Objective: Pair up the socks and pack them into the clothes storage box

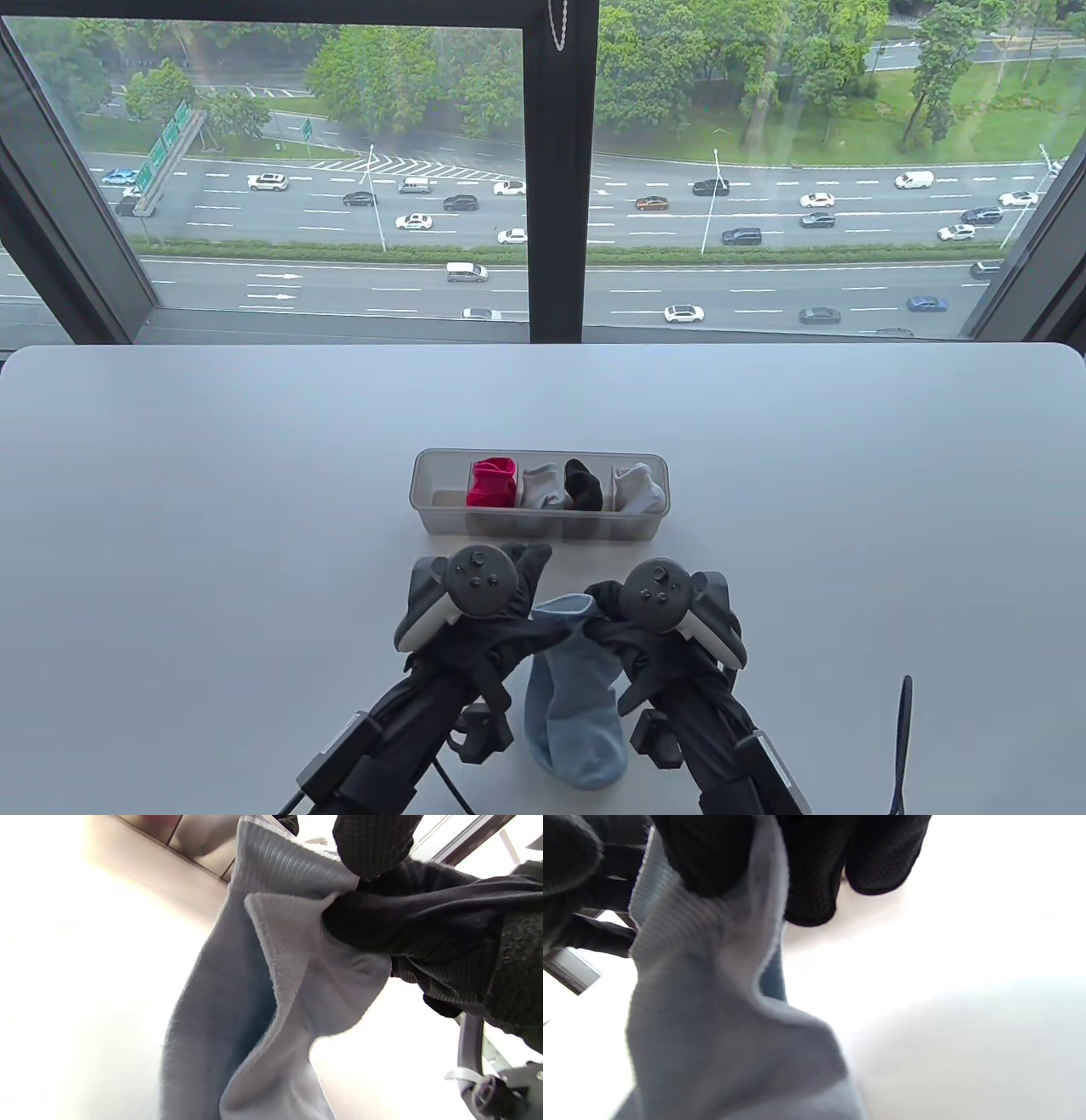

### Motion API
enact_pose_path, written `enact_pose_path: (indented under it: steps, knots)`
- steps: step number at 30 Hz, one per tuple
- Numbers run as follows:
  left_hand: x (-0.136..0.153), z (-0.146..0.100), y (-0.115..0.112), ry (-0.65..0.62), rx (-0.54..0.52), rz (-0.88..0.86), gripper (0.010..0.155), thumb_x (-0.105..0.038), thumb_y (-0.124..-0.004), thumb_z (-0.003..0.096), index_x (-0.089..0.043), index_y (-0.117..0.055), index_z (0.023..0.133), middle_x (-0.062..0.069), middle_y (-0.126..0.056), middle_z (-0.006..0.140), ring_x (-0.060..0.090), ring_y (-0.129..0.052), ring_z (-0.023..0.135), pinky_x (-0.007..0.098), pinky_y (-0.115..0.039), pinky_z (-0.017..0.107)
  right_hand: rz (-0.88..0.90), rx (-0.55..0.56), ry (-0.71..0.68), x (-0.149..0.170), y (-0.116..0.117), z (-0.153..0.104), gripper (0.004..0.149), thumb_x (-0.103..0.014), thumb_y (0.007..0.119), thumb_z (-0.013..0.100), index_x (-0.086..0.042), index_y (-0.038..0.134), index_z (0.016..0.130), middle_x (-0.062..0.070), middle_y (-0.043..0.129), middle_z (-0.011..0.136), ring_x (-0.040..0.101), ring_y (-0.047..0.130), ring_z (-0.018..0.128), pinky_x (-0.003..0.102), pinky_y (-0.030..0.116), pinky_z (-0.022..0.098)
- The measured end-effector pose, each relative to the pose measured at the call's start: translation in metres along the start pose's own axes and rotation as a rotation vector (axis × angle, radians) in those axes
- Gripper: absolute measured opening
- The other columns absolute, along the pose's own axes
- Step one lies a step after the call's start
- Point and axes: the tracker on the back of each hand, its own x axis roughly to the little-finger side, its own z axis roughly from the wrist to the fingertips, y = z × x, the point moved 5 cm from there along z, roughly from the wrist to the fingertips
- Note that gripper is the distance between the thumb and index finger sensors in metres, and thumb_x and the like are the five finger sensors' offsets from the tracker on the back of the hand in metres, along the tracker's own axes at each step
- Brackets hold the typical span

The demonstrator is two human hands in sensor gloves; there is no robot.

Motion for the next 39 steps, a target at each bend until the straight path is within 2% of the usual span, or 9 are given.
enact_pose_path:
  steps: [2, 4, 8, 16, 23, 26, 30, 35, 39]
  knots:
    - [0.005, -0.009, 0.000, -0.003, 0.072, -0.092, 0.088, -0.045, -0.073, 0.0556, -0.010, -0.019, 0.115, 0.029, -0.010, 0.117, 0.053, -0.024, 0.110, 0.077, -0.029, 0.074, 0.089, 0.024, -0.077, -0.019, -0.002, -0.002, 0.044, -0.034, 0.079, 0.055, -0.031, 0.065, 0.097, 0.002, 0.081, 0.080, 0.011, 0.092, 0.062, 0.048, 0.074, 0.068]
    - [0.011, -0.017, 0.011, -0.069, -0.070, -0.176, 0.051, -0.033, -0.070, 0.0583, -0.009, -0.064, 0.103, 0.027, -0.072, 0.107, 0.050, -0.081, 0.091, 0.067, -0.067, 0.067, 0.095, 0.045, -0.121, -0.030, -0.003, -0.005, 0.049, -0.033, 0.080, 0.054, -0.030, 0.061, 0.100, 0.001, 0.081, 0.082, 0.010, 0.092, 0.064, 0.048, 0.074, 0.069]
    - [0.036, -0.035, 0.034, -0.049, -0.317, -0.448, 0.041, -0.024, -0.067, 0.0589, -0.005, -0.071, 0.095, 0.023, -0.097, 0.081, 0.041, -0.103, 0.064, 0.058, -0.083, 0.052, 0.049, 0.175, -0.139, -0.029, -0.017, -0.012, 0.067, -0.030, 0.082, 0.053, -0.013, 0.050, 0.110, 0.003, 0.080, 0.085, 0.008, 0.094, 0.067, 0.046, 0.076, 0.069]
    - [0.023, -0.033, 0.037, -0.191, -0.244, -0.490, 0.044, -0.027, -0.063, 0.0611, -0.011, -0.068, 0.102, 0.025, -0.084, 0.097, 0.048, -0.089, 0.082, 0.065, -0.071, 0.063, 0.276, 0.061, -0.331, -0.058, -0.032, -0.024, 0.039, -0.028, 0.079, 0.057, -0.033, 0.072, 0.094, 0.011, 0.077, 0.102, 0.026, 0.088, 0.085, 0.054, 0.068, 0.072]
    - [0.001, -0.034, 0.027, -0.359, -0.129, -0.634, 0.050, -0.033, -0.057, 0.0624, -0.008, -0.066, 0.104, 0.027, -0.078, 0.102, 0.050, -0.083, 0.088, 0.067, -0.066, 0.066, 0.261, 0.304, -0.293, -0.056, -0.040, -0.033, 0.041, -0.036, 0.075, 0.058, -0.031, 0.061, 0.097, 0.001, 0.085, 0.082, 0.016, 0.090, 0.070, 0.055, 0.065, 0.073]
    - [-0.009, -0.033, 0.017, -0.408, -0.014, -0.613, 0.076, -0.054, -0.070, 0.0552, -0.009, -0.047, 0.112, 0.024, -0.059, 0.115, 0.051, -0.063, 0.104, 0.071, -0.054, 0.071, 0.255, 0.346, -0.281, -0.055, -0.044, -0.035, 0.040, -0.038, 0.075, 0.058, -0.034, 0.063, 0.096, 0.000, 0.084, 0.080, 0.015, 0.090, 0.067, 0.058, 0.062, 0.074]
    - [-0.015, -0.037, 0.027, -0.324, -0.229, -0.430, 0.053, -0.025, -0.072, 0.0577, -0.013, -0.055, 0.106, 0.019, -0.071, 0.108, 0.046, -0.075, 0.099, 0.066, -0.064, 0.070, 0.258, 0.340, -0.251, -0.052, -0.043, -0.033, 0.041, -0.040, 0.074, 0.058, -0.032, 0.061, 0.096, 0.000, 0.084, 0.076, 0.014, 0.090, 0.064, 0.058, 0.062, 0.073]
    - [-0.015, -0.039, 0.025, -0.360, -0.168, -0.431, 0.049, -0.029, -0.064, 0.0602, -0.019, -0.066, 0.108, 0.021, -0.060, 0.116, 0.053, -0.058, 0.105, 0.071, -0.051, 0.072, 0.120, 0.082, -0.298, -0.043, -0.040, -0.022, 0.076, -0.044, 0.074, 0.057, -0.026, 0.031, 0.116, 0.028, 0.031, 0.117, 0.050, 0.040, 0.104, 0.074, 0.037, 0.071]
    - [-0.015, -0.039, 0.031, -0.263, -0.265, -0.248, 0.047, -0.026, -0.065, 0.0603, -0.014, -0.070, 0.105, 0.025, -0.066, 0.111, 0.055, -0.064, 0.099, 0.071, -0.053, 0.071, 0.139, 0.202, -0.249, -0.035, -0.044, -0.021, 0.042, -0.036, 0.079, 0.055, -0.020, 0.070, 0.094, 0.017, 0.079, 0.103, 0.047, 0.072, 0.098, 0.065, 0.055, 0.073]
